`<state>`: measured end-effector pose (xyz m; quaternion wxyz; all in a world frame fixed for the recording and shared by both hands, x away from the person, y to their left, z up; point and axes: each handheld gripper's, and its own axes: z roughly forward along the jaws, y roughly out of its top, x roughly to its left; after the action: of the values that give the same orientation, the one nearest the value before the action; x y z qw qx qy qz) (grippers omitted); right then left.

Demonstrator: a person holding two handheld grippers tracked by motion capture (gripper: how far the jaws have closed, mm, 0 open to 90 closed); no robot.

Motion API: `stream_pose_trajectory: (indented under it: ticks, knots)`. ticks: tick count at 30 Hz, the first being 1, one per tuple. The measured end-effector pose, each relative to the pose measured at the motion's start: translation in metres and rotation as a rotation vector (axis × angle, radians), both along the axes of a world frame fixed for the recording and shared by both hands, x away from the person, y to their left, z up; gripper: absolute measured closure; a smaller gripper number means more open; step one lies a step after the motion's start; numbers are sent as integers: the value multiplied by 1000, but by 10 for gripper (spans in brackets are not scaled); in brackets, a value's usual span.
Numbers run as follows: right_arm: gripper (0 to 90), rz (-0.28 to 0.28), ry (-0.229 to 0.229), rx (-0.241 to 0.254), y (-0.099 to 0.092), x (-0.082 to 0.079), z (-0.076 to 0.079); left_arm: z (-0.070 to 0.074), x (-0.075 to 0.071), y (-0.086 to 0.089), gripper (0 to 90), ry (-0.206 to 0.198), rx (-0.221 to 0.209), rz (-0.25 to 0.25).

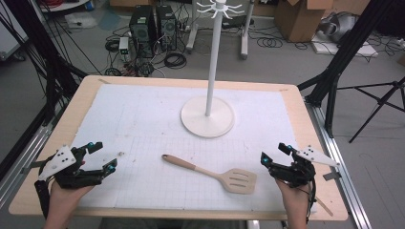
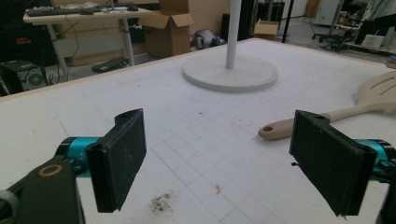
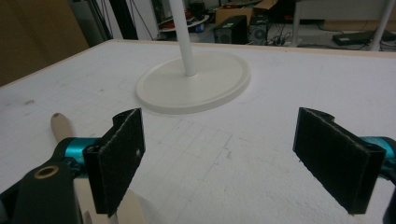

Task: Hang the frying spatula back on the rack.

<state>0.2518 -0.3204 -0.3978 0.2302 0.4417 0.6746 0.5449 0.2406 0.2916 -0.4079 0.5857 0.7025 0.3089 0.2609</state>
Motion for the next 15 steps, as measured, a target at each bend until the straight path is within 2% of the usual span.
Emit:
stream_pose_trajectory:
  ticks: [4, 6, 10, 12, 14, 15]
  knots:
    - [152, 22, -8, 9, 2, -2, 2, 2, -2, 2, 197, -37, -16, -4]
    - [151, 29, -11, 13, 2, -2, 3, 3, -3, 3, 196, -42, -23, -5]
    - [151, 78, -23, 20, 10, -1, 9, 5, -5, 6, 227, -39, -35, -44]
    - [150, 104, -21, 21, 15, -1, 13, 4, -6, 7, 224, -57, -36, -55]
    - [150, 158, -33, 0, 27, 1, 21, 4, -7, 8, 221, -56, -39, -65]
    - [150, 158, -33, 0, 27, 1, 21, 5, -7, 8, 221, -56, -40, -68]
